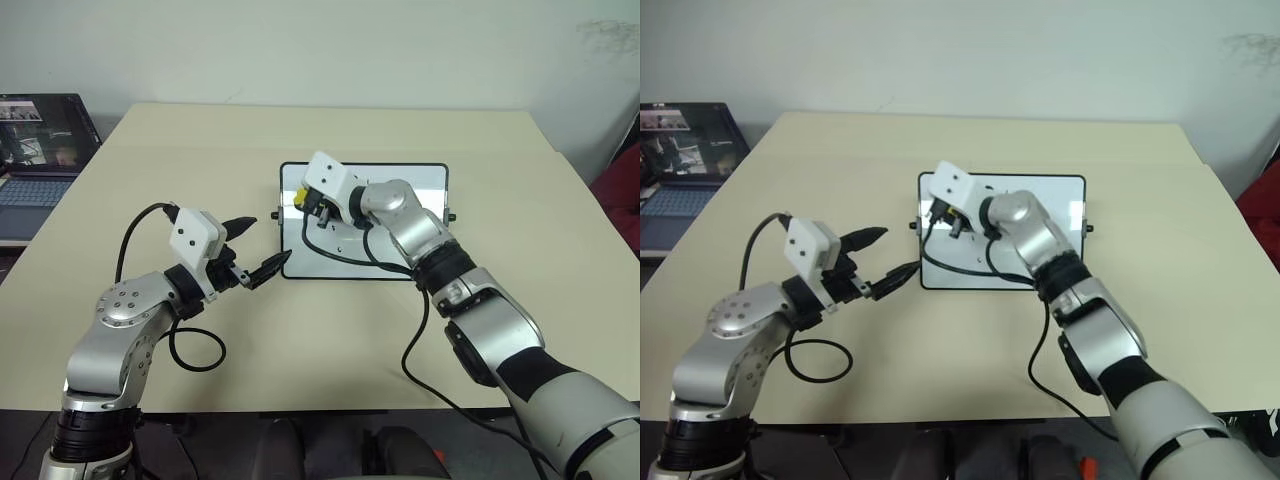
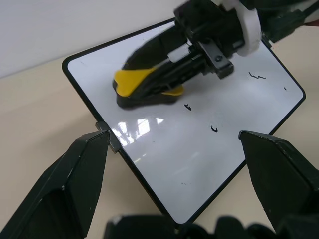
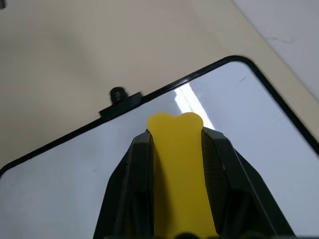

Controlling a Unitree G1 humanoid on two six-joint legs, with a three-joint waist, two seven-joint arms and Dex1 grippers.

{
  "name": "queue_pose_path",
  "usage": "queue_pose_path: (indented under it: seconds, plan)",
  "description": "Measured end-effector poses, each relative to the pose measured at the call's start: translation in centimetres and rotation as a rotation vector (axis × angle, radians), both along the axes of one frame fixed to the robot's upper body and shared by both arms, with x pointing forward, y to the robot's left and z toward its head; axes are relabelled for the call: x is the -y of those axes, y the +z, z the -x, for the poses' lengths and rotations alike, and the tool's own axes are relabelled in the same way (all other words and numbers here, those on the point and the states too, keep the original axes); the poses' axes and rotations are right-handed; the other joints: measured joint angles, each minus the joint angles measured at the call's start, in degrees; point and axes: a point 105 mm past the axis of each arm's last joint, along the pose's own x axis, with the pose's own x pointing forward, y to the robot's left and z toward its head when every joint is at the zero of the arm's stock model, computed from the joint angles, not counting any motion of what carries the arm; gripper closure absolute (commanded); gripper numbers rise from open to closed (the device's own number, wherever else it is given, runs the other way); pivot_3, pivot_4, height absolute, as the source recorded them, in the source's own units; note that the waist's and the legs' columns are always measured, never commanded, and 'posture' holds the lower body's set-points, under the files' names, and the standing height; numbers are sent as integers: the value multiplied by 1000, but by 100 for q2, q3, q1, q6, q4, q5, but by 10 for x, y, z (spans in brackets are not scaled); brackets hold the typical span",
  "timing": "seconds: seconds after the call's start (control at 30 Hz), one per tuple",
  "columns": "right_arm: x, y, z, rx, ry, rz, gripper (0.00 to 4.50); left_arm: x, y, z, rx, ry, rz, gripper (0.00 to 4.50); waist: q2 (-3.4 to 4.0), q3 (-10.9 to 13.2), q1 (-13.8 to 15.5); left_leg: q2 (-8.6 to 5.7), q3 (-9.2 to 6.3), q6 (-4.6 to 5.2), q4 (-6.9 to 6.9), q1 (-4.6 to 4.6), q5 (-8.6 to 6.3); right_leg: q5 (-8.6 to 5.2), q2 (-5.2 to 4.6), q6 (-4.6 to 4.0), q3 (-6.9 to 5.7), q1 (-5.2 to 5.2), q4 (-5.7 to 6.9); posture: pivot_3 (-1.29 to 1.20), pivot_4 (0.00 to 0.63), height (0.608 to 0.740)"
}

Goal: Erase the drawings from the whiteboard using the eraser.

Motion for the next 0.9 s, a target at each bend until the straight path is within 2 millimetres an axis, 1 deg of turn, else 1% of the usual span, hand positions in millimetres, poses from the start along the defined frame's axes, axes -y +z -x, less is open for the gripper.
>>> queue_pose_path:
  seconds: [0.17,0.37,0.57,0.77,0.83,0.9]
  plan:
    - [3,11,2,-21,-31,-26,3507,0,0,0,2,-1,1,0,3,6,1,0,-3,0,-3,-24,0,0,1,0,1,-20,-6,0,150,740]
    - [11,32,-11,56,-116,-69,3510,2,-1,0,-1,-7,0,0,2,8,-2,-1,5,-1,-15,-41,-1,0,0,0,11,-45,-10,0,150,740]
    - [12,31,-14,71,-130,-81,3512,3,-2,0,-4,-12,1,0,2,8,-3,-1,8,0,-18,-40,-1,0,0,0,14,-47,-11,0,150,740]
    - [14,24,-3,39,-114,-121,3512,3,-3,1,-7,-11,2,0,2,9,-10,1,9,-1,-22,-41,-1,0,0,0,16,-50,-10,0,150,740]
    - [18,24,1,25,-122,-141,3513,3,-5,2,-12,-10,3,0,1,10,-6,1,11,-1,-25,-67,0,0,0,0,17,-75,-10,0,150,740]
    - [24,29,11,26,-117,-161,3513,3,-7,3,-19,-9,4,0,2,10,3,1,9,-2,-20,-100,1,0,1,0,16,-106,-10,0,150,740]
